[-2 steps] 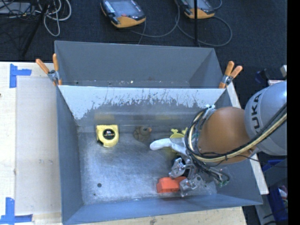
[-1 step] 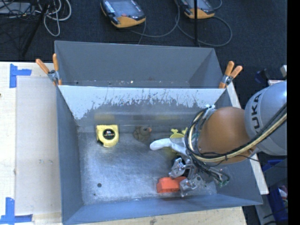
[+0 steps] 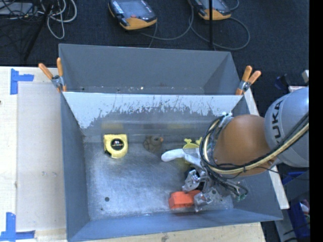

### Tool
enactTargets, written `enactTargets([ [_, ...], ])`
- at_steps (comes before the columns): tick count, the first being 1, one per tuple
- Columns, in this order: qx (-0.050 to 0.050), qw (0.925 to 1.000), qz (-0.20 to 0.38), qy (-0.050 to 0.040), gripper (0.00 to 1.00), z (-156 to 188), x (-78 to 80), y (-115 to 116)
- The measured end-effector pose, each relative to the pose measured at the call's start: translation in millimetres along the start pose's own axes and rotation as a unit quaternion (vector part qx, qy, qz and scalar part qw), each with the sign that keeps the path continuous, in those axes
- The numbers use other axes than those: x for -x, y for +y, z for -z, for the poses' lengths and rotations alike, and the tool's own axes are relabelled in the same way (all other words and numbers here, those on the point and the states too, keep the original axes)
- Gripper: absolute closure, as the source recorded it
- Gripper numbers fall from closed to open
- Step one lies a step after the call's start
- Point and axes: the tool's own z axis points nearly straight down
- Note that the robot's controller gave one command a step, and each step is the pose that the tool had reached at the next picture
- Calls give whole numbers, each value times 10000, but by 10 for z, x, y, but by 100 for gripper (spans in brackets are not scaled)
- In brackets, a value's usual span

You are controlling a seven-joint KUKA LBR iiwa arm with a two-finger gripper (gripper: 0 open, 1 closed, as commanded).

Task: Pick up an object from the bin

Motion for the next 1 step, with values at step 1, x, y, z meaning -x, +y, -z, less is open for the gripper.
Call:
enactTargets([
  [1, 28, 10000, -4, 28, 100, 174, -16, 17],
])
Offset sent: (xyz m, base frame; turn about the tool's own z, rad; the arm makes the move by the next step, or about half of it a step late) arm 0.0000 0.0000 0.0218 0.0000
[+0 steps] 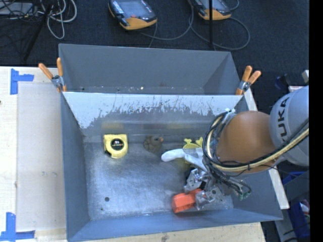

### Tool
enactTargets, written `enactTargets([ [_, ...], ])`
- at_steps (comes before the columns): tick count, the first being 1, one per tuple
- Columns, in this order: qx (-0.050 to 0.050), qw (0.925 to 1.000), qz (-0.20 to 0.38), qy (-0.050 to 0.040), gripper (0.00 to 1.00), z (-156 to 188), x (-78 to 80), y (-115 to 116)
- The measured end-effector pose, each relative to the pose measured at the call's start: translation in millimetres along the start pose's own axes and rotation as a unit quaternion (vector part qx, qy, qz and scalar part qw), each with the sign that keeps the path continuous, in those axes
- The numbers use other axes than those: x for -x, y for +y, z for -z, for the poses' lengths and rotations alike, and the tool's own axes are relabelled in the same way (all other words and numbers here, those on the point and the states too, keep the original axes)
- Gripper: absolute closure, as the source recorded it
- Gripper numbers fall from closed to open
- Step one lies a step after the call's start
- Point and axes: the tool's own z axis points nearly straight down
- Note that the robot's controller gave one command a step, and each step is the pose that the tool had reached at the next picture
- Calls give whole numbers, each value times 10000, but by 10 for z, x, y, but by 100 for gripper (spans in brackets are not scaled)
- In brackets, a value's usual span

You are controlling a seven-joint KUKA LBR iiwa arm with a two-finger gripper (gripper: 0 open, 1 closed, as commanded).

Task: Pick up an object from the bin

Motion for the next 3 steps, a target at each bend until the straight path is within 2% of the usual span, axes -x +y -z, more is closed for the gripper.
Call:
enactTargets([
  [1, -14, 10000, 3, -30, 100, 139, 18, -4],
  [3, -12, 10000, 1, -28, 100, 300, 19, 4],
])
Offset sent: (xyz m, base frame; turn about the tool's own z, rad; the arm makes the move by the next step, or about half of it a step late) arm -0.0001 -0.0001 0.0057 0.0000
